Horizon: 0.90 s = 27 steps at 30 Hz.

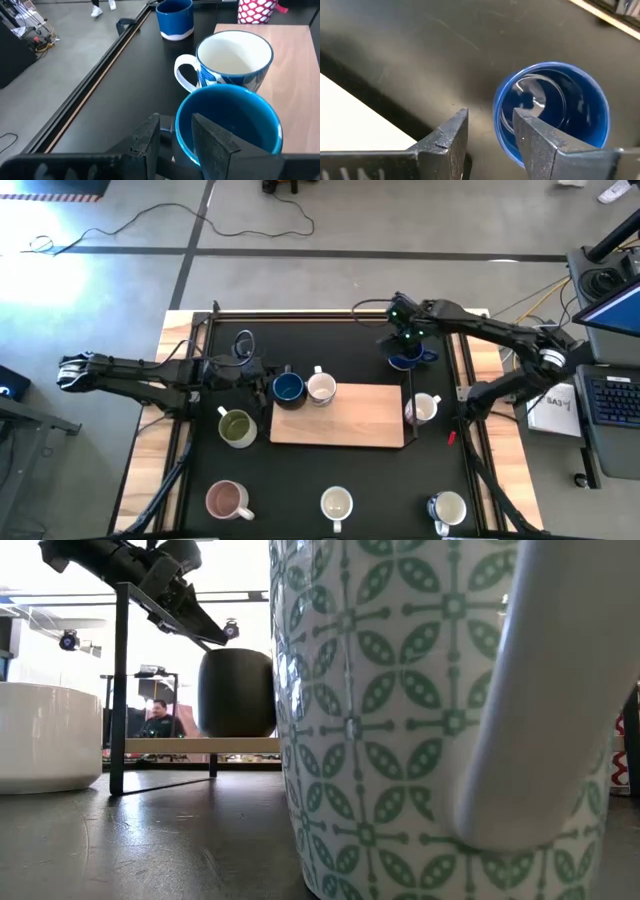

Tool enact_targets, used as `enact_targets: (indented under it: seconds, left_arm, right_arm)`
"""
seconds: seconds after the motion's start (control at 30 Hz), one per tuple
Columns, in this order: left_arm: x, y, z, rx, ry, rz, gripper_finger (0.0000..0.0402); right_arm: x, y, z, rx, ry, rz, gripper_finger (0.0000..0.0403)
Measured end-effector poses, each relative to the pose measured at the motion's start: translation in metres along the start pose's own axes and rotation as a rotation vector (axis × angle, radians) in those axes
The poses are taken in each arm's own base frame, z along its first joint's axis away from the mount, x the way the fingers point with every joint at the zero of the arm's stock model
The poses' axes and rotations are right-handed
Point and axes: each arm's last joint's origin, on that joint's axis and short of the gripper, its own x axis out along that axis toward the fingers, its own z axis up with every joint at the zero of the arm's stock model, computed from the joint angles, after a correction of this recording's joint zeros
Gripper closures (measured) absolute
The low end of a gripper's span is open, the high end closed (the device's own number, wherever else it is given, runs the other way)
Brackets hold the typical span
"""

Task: Place coffee mugs
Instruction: Put the dark blue mug on the shelf

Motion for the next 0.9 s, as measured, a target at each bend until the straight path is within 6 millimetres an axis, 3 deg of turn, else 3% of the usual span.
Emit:
enact_targets:
  seconds: [0.33, 0.9]
  left_arm:
    - [-0.002, 0.001, -0.003, 0.011, 0.028, 0.001, 0.0306]
    - [-0.008, 0.003, -0.005, 0.042, 0.038, 0.0, 0.0306]
  right_arm:
    - [0.033, 0.004, 0.004, 0.031, 0.166, -0.023, 0.0268]
    - [0.072, 0.005, 0.006, -0.023, 0.273, -0.078, 0.0286]
